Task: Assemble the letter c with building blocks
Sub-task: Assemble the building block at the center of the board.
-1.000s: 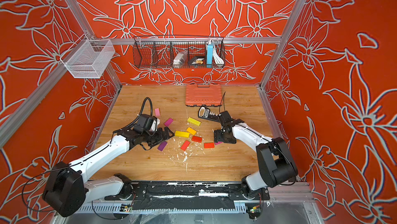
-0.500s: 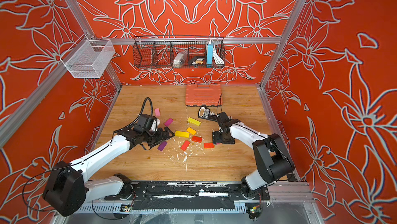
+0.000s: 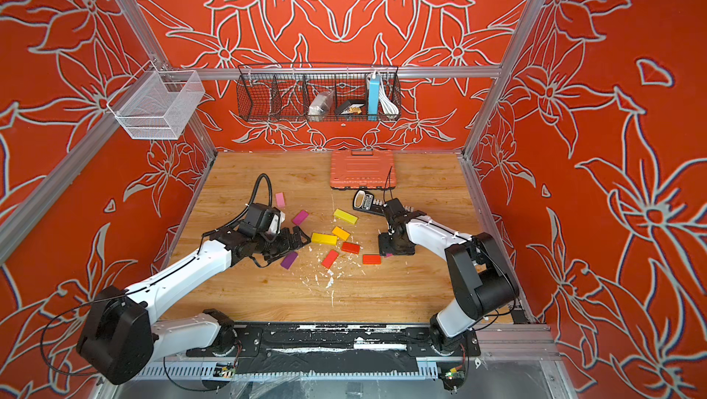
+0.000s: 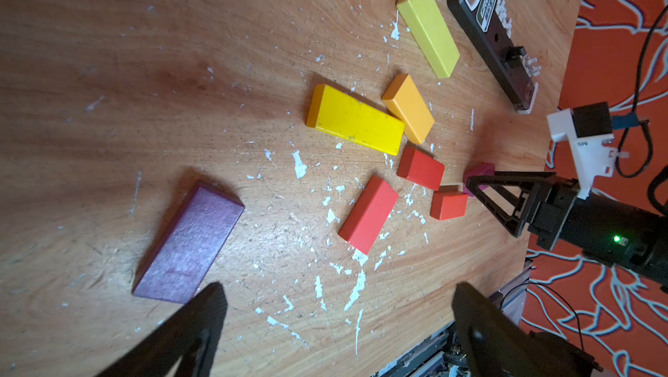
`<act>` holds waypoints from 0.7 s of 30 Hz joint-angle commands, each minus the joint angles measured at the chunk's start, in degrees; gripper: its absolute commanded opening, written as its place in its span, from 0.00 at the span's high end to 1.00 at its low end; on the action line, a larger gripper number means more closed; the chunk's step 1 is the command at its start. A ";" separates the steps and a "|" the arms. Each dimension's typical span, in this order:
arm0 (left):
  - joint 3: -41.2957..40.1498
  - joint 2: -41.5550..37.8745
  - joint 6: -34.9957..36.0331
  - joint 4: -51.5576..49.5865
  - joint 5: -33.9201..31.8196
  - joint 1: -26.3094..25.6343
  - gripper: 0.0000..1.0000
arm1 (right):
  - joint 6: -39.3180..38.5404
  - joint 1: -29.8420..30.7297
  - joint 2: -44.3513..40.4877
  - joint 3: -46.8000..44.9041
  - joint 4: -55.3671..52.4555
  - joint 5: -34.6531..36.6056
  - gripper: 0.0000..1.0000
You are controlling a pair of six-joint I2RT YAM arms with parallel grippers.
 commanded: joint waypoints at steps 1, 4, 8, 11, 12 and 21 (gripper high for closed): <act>0.66 0.25 -0.32 0.33 0.18 -0.50 0.02 | -0.02 0.27 -0.47 0.92 -0.67 0.73 0.38; 0.65 0.16 -0.30 0.24 0.09 -0.50 0.02 | 0.72 0.27 -1.99 0.22 -1.17 1.15 0.40; 0.53 0.13 -0.38 0.24 0.24 -0.50 0.02 | 2.20 0.27 -4.36 -1.20 -1.89 1.83 0.40; 0.52 0.12 -0.41 0.33 0.41 -0.44 0.02 | 3.29 0.27 -6.03 -2.30 -2.32 2.57 0.40; 0.52 0.07 -0.41 0.33 0.50 -0.54 0.02 | 3.56 0.29 -6.56 -2.55 -2.49 2.81 0.40; 0.61 0.12 -0.65 0.32 0.61 -0.58 0.02 | 5.06 0.27 -8.79 -4.77 -2.78 2.56 0.39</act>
